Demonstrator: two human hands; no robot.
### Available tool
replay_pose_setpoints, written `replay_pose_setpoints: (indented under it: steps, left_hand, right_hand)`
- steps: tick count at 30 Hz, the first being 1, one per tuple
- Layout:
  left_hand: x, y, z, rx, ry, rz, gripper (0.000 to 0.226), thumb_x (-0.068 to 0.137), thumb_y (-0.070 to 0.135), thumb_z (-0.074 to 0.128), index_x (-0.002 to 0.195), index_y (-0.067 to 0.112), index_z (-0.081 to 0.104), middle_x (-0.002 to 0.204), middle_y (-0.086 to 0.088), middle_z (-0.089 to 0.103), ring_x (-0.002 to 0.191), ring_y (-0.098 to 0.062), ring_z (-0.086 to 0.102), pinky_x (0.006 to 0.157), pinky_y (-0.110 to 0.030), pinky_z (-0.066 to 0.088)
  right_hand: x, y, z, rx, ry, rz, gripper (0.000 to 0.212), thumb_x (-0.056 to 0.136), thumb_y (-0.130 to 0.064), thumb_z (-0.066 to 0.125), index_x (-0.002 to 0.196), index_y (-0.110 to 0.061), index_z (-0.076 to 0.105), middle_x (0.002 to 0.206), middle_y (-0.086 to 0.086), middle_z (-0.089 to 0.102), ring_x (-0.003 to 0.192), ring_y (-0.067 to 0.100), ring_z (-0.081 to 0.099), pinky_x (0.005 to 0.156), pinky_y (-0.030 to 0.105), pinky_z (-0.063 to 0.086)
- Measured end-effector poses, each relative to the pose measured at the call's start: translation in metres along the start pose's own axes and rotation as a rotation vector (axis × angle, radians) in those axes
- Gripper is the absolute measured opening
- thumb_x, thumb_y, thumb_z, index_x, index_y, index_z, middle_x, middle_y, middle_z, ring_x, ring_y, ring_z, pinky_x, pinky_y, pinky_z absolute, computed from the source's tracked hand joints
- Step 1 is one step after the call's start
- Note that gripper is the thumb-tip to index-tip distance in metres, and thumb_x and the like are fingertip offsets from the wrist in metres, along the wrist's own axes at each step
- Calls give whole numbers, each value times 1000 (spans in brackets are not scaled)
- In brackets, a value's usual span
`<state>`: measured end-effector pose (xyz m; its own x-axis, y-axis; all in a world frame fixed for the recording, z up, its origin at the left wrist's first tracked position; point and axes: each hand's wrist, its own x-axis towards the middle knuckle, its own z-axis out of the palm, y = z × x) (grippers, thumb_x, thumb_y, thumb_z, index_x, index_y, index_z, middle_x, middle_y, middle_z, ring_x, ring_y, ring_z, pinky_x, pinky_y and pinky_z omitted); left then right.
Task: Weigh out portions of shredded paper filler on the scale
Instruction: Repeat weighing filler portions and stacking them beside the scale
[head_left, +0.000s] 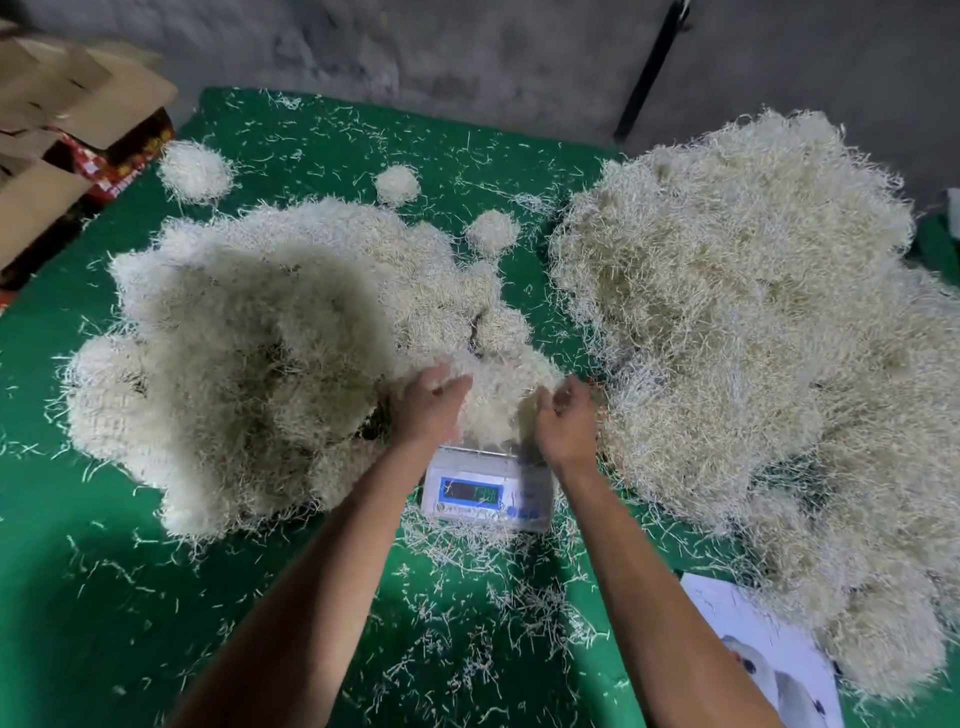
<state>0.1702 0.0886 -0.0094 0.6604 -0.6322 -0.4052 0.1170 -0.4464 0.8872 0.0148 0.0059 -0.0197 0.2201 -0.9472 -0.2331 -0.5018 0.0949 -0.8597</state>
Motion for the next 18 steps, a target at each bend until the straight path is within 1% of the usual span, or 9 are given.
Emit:
replay_pose_setpoints:
  steps: [2, 4, 7, 9, 11, 13, 14, 16, 18]
  left_hand:
    - [5, -1, 17, 27, -39, -26, 52, 92, 46, 71, 137, 22, 58, 139, -7, 56, 103, -15, 63, 84, -36, 61]
    - [7, -1, 31, 68, -63, -55, 77, 87, 65, 66, 146, 20, 48, 153, -6, 45, 123, -21, 55, 105, -36, 46]
    - [5, 6, 44, 39, -98, -149, 116, 70, 92, 54, 156, 18, 30, 160, -8, 35, 140, -26, 41, 110, -39, 32]
    - [1, 12, 51, 8, -142, -142, 118, 61, 101, 48, 155, 32, 34, 163, -1, 28, 138, -11, 30, 112, -39, 24]
    - [-3, 20, 61, -39, -244, -140, 100, 52, 105, 47, 142, 62, 41, 165, 12, 19, 137, 1, 14, 117, -42, 10]
    - [-4, 27, 75, -228, -266, -160, 79, 56, 94, 63, 129, 69, 50, 163, 17, 21, 145, 1, 20, 122, -43, 19]
    - [-3, 26, 83, -320, -214, -195, 85, 62, 83, 72, 139, 56, 49, 157, 19, 26, 138, 3, 33, 113, -32, 34]
    - [-8, 30, 97, -344, -95, -180, 106, 72, 66, 78, 158, 32, 26, 149, 16, 31, 126, 3, 42, 95, -19, 42]
    - [-13, 33, 110, -328, -64, -155, 119, 65, 72, 76, 160, 31, 16, 157, 5, 34, 133, -9, 44, 104, -31, 44]
  right_hand:
    - [9, 3, 13, 63, -78, 52, 40, 107, -31, 50, 131, 1, 49, 81, -4, 60, 55, 1, 61, 58, 20, 57]
    - [15, 5, 19, 186, -162, 115, 47, 105, -40, 53, 130, 0, 54, 70, -3, 57, 48, 5, 53, 52, 21, 49]
    - [18, -3, 16, 319, -155, -2, 37, 101, -52, 54, 92, -18, 65, 57, -9, 47, 48, 11, 38, 49, 24, 39]
    - [21, -14, 10, 326, -76, -113, 40, 103, -50, 50, 75, -23, 59, 57, -11, 45, 51, 10, 37, 51, 22, 38]
    - [26, -25, 1, 299, 18, -195, 40, 105, -47, 49, 72, -26, 61, 68, -8, 49, 60, 8, 43, 62, 21, 42]
    - [32, -33, -11, 234, 36, -241, 40, 105, -51, 45, 77, -28, 61, 79, -7, 54, 70, 4, 49, 72, 22, 45]
    - [33, -34, -16, 192, 31, -253, 40, 106, -55, 40, 84, -28, 61, 81, -8, 58, 72, 3, 52, 74, 26, 47]
    - [34, -32, -22, 85, 81, -261, 46, 104, -64, 33, 107, -27, 59, 90, -9, 65, 77, 2, 61, 75, 33, 54]
    - [30, -29, -22, 18, 205, -254, 51, 101, -69, 34, 113, -24, 55, 93, -9, 66, 79, 3, 64, 71, 31, 54]
